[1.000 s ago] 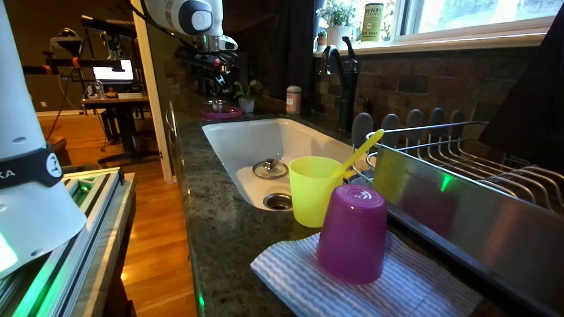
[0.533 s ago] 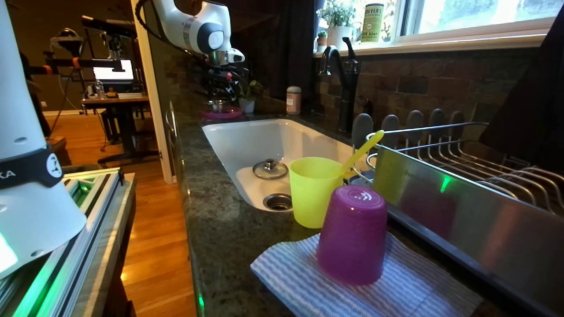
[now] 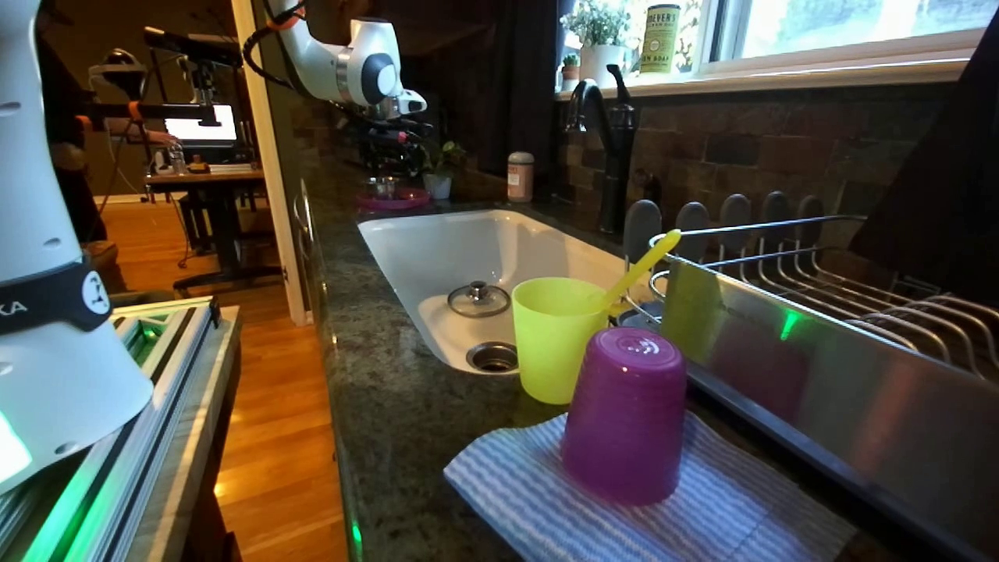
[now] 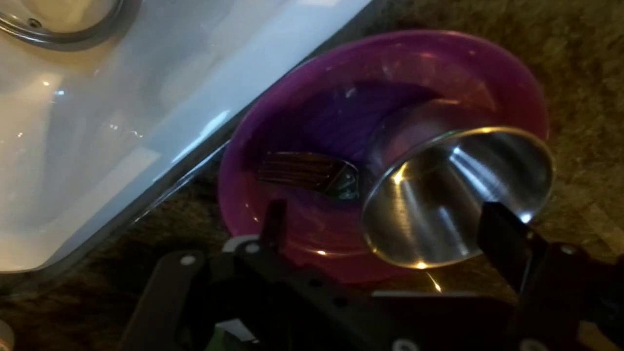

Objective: Put the silver bowl on the windowsill

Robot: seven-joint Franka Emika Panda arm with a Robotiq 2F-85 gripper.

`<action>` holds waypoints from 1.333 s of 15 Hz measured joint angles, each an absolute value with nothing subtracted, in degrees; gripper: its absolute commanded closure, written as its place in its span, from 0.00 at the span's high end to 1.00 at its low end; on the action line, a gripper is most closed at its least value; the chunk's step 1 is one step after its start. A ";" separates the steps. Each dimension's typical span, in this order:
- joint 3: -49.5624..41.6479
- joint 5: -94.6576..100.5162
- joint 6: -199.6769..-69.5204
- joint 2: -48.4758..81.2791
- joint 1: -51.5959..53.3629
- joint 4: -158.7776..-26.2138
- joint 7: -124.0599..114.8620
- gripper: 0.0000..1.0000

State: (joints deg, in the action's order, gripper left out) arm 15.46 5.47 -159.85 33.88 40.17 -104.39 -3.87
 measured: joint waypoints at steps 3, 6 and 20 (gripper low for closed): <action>11.02 6.64 -157.32 34.50 45.26 -102.75 -9.35 0.84; 8.17 6.97 -155.48 34.51 48.00 -102.08 -13.25 0.52; 9.69 6.12 -155.16 33.77 47.66 -101.46 -13.81 0.02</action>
State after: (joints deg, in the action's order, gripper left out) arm 9.69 6.12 -155.16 33.77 47.66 -101.46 -13.81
